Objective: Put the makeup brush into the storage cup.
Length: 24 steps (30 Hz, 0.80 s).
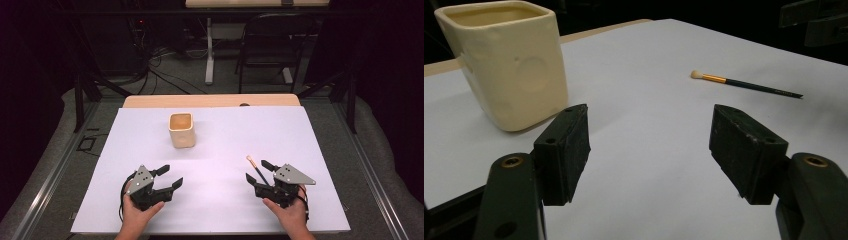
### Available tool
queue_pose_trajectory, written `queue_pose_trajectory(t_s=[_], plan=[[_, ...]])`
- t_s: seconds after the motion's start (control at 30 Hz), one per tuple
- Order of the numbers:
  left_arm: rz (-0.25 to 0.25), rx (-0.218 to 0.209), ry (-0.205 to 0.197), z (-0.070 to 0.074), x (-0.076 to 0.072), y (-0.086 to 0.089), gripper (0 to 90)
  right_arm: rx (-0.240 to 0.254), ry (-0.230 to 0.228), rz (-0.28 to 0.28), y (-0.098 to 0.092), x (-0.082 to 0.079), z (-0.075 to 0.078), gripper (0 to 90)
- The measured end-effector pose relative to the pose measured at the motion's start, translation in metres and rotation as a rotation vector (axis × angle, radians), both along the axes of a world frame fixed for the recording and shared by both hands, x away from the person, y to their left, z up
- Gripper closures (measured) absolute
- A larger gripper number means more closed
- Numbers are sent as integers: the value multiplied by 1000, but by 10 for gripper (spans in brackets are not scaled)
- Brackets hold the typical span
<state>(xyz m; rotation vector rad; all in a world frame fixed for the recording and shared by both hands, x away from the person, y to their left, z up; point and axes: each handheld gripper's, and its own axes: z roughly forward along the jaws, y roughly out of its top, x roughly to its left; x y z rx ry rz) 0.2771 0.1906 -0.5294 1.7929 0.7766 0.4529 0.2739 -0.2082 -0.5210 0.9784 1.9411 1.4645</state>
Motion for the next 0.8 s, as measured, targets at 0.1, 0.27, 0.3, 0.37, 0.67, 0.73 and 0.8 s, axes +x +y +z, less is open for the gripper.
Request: queue_pose_trajectory(t_s=[0.1, 0.27, 0.3, 0.37, 0.67, 0.73, 0.8], plan=[[3, 0, 0, 0, 0, 0, 320, -4, 7, -1, 0, 0, 0, 289], [0, -9, -6, 0, 1, 0, 319, -11, 12, -2, 0, 1, -1, 285], [-1, -8, -7, 1, 1, 0, 319, -12, 14, -3, 0, 0, -1, 284], [1, -6, -1, 2, 2, 0, 318, -24, 20, -1, -1, 0, -1, 282], [2, 0, 0, 2, 2, 0, 318, -26, 21, -20, -4, -1, 1, 276], [6, -8, -3, 2, 3, 0, 318, -28, 25, -19, -5, -1, 2, 276], [8, -5, 2, 2, 2, 1, 318, -29, 22, -21, -5, -1, 2, 276]])
